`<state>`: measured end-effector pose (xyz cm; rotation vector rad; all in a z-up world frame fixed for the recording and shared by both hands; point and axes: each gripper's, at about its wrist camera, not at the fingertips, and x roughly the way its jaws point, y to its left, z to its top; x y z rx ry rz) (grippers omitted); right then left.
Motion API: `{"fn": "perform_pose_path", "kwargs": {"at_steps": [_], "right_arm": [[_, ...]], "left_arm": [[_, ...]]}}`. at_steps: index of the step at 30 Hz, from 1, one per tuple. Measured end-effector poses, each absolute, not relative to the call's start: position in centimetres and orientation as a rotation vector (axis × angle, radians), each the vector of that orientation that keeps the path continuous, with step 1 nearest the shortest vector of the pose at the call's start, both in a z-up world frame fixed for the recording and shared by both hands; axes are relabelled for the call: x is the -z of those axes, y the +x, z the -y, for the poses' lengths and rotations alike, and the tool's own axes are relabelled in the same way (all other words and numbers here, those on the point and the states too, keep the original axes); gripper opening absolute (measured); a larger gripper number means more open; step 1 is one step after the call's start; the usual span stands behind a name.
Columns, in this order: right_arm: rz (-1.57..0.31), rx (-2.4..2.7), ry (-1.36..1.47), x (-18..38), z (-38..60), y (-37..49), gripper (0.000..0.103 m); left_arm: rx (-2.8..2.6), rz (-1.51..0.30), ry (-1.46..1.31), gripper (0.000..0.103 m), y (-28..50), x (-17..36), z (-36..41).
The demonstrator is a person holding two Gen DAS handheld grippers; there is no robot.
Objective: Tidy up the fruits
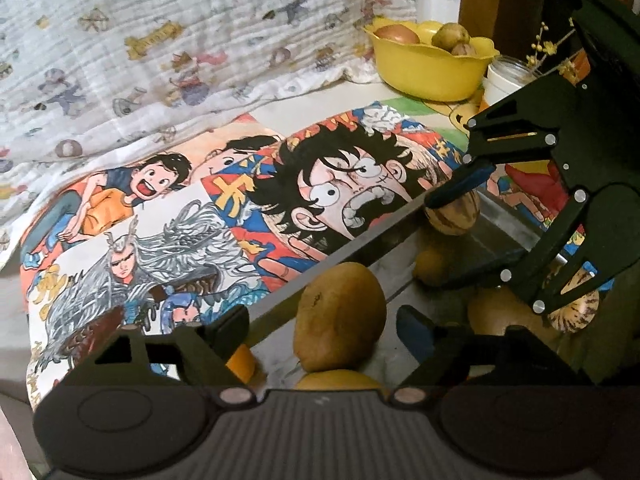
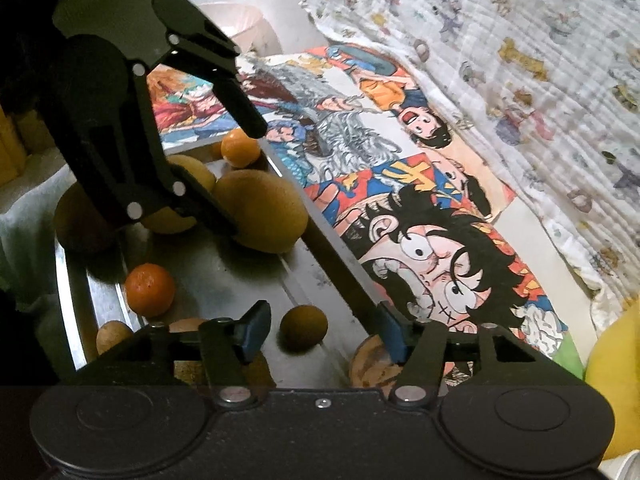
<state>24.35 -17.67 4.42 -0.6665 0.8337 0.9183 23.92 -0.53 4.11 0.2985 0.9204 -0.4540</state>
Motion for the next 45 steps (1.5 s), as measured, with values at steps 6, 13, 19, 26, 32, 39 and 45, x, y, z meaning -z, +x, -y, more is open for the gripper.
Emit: {"fn": "perform_pose_path", "kwargs": {"at_steps": [6, 13, 19, 26, 32, 39, 45], "right_arm": [[-0.811, -0.879, -0.632, -5.2, 18.3, 24.0, 0.07], [-0.773, -0.857, -0.617, -5.9, 18.9, 23.2, 0.08], [-0.744, -0.832, -0.587, -6.5, 19.8, 22.3, 0.087], [-0.712, -0.759, -0.502, -7.4, 20.8, 21.5, 0.096], [-0.694, -0.681, -0.419, -7.8, 22.0, 20.8, 0.098], [-0.663, -0.628, -0.362, -8.0, 22.8, 19.4, 0.1], [-0.623, -0.62, -0.32, -8.6, 23.3, 17.3, 0.102]], "left_arm": [[0.426, -0.854, 0.304, 0.096, 23.0, -5.3, 0.8], [0.388, -0.825, 0.295, 0.101, 22.1, -5.9, 0.6], [0.344, -0.796, 0.242, 0.102, 21.0, -6.3, -0.2], [0.27, -0.758, 0.157, 0.102, 19.1, -6.8, -0.5], [0.168, -0.691, 0.064, 0.102, 16.8, -6.5, -0.8], [0.109, -0.643, 0.006, 0.102, 14.7, -6.5, -0.6], [0.073, -0.605, -0.021, 0.102, 12.8, -6.8, -0.1]]}}
